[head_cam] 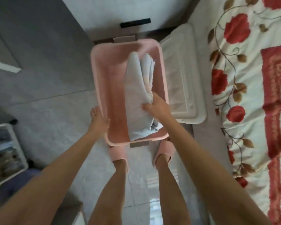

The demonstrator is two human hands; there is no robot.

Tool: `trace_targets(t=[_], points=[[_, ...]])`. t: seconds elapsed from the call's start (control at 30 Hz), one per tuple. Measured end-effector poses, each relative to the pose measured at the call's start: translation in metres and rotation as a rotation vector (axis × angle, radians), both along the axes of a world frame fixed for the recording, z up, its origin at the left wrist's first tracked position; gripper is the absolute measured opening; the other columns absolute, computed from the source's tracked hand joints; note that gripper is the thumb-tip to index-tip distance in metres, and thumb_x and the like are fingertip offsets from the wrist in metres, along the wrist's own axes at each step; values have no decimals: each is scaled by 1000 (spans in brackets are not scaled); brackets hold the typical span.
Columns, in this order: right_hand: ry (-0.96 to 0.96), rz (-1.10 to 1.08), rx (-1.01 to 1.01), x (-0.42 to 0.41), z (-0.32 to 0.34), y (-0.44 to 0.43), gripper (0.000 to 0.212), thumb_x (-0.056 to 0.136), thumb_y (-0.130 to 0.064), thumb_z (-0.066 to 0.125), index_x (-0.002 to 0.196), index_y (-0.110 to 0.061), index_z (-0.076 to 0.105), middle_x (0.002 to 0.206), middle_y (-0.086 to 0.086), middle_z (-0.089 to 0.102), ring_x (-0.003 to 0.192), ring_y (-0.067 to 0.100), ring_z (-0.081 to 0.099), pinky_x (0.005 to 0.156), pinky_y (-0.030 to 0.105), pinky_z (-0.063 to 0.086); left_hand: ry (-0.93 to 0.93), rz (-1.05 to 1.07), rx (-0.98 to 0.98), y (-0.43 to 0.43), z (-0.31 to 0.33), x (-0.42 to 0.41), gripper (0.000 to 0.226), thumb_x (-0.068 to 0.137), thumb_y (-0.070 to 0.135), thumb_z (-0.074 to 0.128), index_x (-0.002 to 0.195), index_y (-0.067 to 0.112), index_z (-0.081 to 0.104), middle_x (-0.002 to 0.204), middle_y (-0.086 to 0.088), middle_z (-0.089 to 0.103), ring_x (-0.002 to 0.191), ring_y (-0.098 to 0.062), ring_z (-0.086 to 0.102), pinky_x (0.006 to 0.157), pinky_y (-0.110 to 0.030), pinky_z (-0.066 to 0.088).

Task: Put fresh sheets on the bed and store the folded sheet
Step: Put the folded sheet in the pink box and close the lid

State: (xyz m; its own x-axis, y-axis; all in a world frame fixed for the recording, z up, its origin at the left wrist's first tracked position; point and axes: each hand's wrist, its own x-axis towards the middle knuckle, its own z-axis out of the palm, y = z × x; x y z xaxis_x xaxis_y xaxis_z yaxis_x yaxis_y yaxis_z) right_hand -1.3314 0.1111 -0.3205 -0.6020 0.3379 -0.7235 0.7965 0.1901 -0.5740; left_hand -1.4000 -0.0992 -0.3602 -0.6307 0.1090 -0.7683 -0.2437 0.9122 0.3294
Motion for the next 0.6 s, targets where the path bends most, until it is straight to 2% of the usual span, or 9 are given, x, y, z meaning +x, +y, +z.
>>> trace_targets(t=[0.07,0.13,0.2,0.27,0.33,0.4,0.5,0.57,0.6], points=[[-22,5,-38,-10,-25,0,57,80,-31,65,133,-23,47,123,0,60,114,23,54,91,30,39,-1,56,-38,11,-20,4,75,95,11,49,149,3,-2,155,-22,9,140,-35,22,110,-35,22],[-12,-27,-121,-14,-52,-8,68,67,-42,66,130,-22,49,119,-2,61,110,22,57,95,35,43,69,92,-95,14,-35,9,74,95,11,48,150,6,-2,150,-23,25,132,-39,35,105,-38,29],[30,-134,-258,-10,-81,-14,75,58,-45,70,126,-20,52,117,0,63,108,22,60,93,40,48,126,59,-134,9,-42,19,73,92,4,44,151,9,2,140,-23,40,123,-41,45,98,-40,35],[19,-208,-400,-7,-112,-15,67,68,-28,78,127,-13,52,117,6,64,107,25,62,91,40,51,145,13,-152,2,-47,29,73,90,-1,40,151,11,2,134,-22,46,115,-39,49,90,-39,37],[-55,-181,-433,-7,-142,-13,56,80,-11,72,131,-9,48,119,9,61,110,27,60,95,40,49,186,11,-149,-2,-54,37,73,89,-3,39,151,11,3,128,-21,51,108,-38,53,82,-37,38],[-111,-112,-405,-9,-171,-13,57,84,-8,69,134,-7,43,124,11,57,115,28,56,99,40,46,232,1,-143,-4,-63,41,73,89,-3,39,151,11,3,120,-20,54,101,-37,56,74,-33,36],[-172,70,-165,-7,-196,-15,77,83,-14,65,146,-4,22,140,15,41,127,30,44,101,35,40,287,8,-162,-5,-70,39,72,90,-3,39,151,12,3,119,-17,55,100,-35,56,72,-31,36],[-307,227,241,6,-198,-17,82,89,-7,52,151,-12,-3,153,16,19,133,33,35,105,41,36,283,-7,-212,-4,-72,44,73,90,-3,39,151,12,2,121,-17,55,101,-35,57,72,-31,36],[-351,316,453,13,-190,-19,80,92,-3,45,150,-15,-10,155,16,11,135,33,31,105,43,36,283,-18,-229,-4,-73,45,73,90,-3,39,151,12,1,121,-17,55,100,-35,57,72,-32,36]])
